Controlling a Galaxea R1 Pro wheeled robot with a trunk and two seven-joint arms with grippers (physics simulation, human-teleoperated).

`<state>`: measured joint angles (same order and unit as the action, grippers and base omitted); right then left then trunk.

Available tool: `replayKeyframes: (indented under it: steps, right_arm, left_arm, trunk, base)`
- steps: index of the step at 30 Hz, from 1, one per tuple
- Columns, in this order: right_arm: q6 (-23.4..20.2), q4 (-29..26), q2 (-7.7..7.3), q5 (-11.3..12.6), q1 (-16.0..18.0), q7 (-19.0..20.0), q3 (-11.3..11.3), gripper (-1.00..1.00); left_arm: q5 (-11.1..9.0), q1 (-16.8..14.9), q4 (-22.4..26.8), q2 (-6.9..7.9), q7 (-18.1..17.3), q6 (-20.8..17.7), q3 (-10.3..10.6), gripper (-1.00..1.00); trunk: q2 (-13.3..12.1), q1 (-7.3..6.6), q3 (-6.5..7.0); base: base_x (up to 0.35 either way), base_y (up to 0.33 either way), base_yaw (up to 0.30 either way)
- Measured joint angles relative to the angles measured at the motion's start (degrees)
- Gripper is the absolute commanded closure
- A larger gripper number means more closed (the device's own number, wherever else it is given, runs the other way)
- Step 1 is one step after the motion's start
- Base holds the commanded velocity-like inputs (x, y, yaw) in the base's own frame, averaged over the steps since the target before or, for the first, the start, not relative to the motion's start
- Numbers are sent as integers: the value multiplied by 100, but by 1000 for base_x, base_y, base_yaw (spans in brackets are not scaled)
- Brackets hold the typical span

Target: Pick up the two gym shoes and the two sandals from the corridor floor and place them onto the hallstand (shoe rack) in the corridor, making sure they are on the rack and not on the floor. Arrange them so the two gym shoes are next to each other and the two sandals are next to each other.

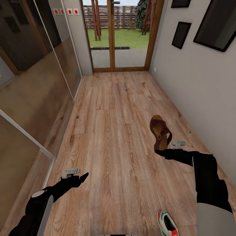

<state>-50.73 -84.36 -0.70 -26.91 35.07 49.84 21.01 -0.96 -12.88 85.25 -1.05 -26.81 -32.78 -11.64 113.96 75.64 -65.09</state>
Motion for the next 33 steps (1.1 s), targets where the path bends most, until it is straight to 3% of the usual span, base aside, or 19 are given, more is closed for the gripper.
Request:
replayKeyframes:
  steps: [18, 33]
  right_arm:
    - [-8, 25, 3, -7, 0, 0, -18, 100]
    - [-7, 25, 8, -8, -1, 0, -18, 100]
  left_arm:
    - [19, -3, 0, 0, -8, 0, 4, -100]
    - [50, 1, 0, 0, -17, 0, 4, -100]
  trunk:
    - [0, 0, 0]
    - [0, 0, 0]
  base:
    - [3, 77, 0]
    - [132, 138, 0]
